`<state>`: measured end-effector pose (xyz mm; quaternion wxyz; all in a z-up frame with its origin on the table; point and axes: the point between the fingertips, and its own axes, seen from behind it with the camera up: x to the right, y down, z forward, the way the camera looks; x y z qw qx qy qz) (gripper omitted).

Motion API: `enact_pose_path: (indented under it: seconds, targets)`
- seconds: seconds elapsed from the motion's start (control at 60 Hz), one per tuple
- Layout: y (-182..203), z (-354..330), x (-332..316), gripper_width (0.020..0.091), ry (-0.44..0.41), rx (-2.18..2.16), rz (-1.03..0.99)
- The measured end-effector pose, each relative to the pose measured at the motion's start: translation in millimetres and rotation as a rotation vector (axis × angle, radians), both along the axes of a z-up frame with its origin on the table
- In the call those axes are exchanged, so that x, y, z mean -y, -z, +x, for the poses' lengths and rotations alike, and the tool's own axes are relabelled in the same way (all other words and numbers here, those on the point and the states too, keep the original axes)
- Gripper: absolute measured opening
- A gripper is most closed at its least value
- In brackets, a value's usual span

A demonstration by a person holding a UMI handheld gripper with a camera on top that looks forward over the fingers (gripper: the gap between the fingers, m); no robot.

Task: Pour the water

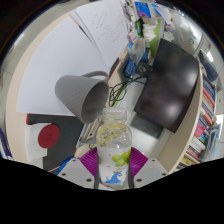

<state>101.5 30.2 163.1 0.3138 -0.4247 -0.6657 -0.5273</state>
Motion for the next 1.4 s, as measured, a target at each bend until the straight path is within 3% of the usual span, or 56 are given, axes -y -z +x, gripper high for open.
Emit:
enact_pose_path:
  seconds: [0.317, 0.533, 0.783, 0.917, 1.117, 1.4]
  targets:
    - [7.3, -0.6, 3.3, 0.0393, 0.041, -0.078, -0.032]
    - [-38.0, -17.0, 15.2, 0.0394, 0.098, -0.695, -0.037]
    - [-49.9, 17.1, 21.7, 0.0395, 0.299, -1.548, -0.062]
    - [-24.0, 40.1, 19.0, 0.0394, 0.361, -1.83, -0.056]
    - [43.8, 51.0, 13.6, 0.0393, 0.453, -1.95, -0.105]
    - [84.2, 50.3, 10.3, 0.0397, 0.415, -1.949, -0.073]
